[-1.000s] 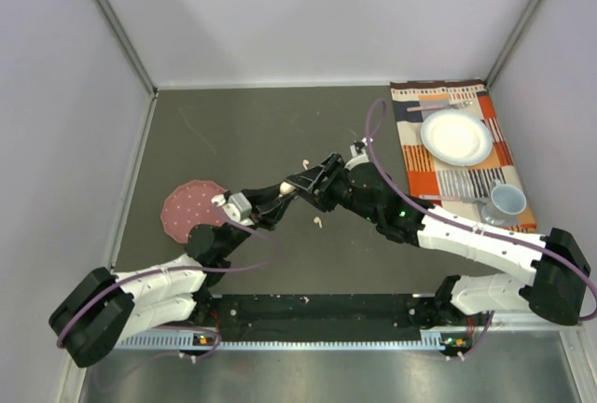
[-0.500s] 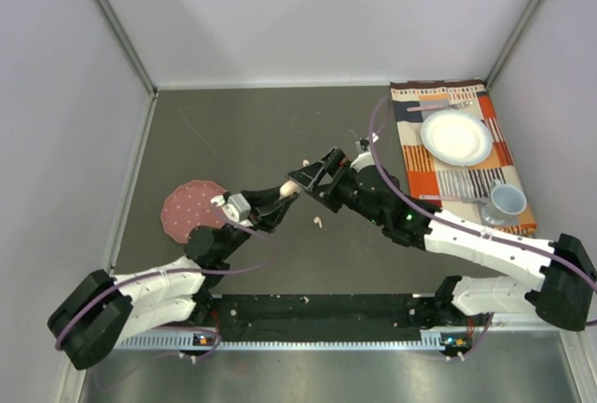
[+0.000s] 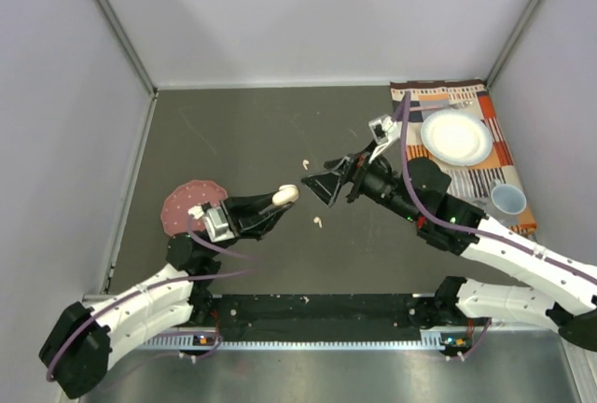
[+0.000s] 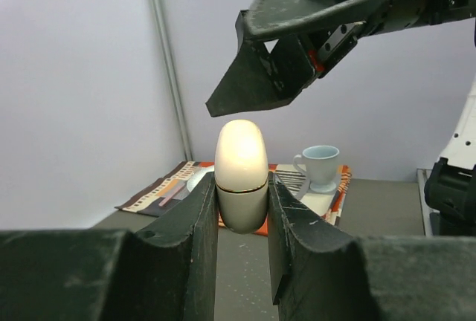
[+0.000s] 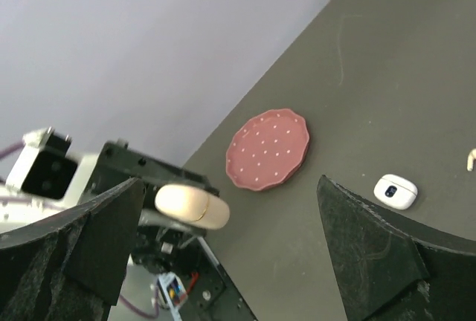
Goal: Insert the wireless bluetooth earbuds into the charging case
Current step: Open the charging case.
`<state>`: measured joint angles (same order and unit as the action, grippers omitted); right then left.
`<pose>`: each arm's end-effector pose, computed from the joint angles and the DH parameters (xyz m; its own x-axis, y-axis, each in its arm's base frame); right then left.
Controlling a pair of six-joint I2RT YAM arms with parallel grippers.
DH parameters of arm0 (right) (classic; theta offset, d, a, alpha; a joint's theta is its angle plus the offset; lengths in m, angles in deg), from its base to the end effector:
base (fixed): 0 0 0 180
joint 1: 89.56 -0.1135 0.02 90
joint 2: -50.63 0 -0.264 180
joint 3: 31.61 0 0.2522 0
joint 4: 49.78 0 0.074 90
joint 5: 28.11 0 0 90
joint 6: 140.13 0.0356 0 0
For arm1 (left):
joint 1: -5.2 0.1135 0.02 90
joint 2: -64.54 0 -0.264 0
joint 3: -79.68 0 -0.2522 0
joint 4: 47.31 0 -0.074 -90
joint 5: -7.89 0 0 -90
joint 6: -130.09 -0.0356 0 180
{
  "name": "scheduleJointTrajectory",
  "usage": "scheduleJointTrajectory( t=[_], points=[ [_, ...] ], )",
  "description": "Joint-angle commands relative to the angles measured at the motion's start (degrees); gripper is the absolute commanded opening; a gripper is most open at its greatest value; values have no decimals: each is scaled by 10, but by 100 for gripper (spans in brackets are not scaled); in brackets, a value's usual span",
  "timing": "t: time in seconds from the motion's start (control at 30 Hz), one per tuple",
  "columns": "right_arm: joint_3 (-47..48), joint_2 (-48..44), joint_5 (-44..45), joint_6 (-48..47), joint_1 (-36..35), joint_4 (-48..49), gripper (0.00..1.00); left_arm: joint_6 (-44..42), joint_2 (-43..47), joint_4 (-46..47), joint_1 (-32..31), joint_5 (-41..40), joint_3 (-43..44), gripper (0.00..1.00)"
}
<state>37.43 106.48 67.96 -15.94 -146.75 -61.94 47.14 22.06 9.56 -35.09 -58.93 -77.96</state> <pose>0.1260 0.1885 0.3915 -0.4294 0.3652 -0.8260 -0.6494 0.5107 0.5634 0.1035 -0.1061 0.2689 0.3505 -0.4450 -0.8241 0.8847 0.4460 0.1354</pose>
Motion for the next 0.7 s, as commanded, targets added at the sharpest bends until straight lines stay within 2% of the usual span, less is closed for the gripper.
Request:
scheduleJointTrajectory(
  t=[0.0, 0.17, 0.37, 0.5, 0.67],
  points=[
    [28, -19, -116, -103, 4, -49, 99, 44, -1, 22, 26, 82, 27, 0],
    [45, -12, -168, -149, 4, -100, 99, 102, -35, 80, 65, 128, 29, 0],
    [48, 4, -178, -154, 4, -107, 99, 139, -90, 143, 73, 166, 40, 0],
    [54, 23, -169, -150, 4, -110, 99, 153, -103, 177, 74, 169, 40, 0],
    [52, 38, -137, -149, 3, -121, 98, 157, -102, 176, 73, 178, 42, 0]
  ],
)
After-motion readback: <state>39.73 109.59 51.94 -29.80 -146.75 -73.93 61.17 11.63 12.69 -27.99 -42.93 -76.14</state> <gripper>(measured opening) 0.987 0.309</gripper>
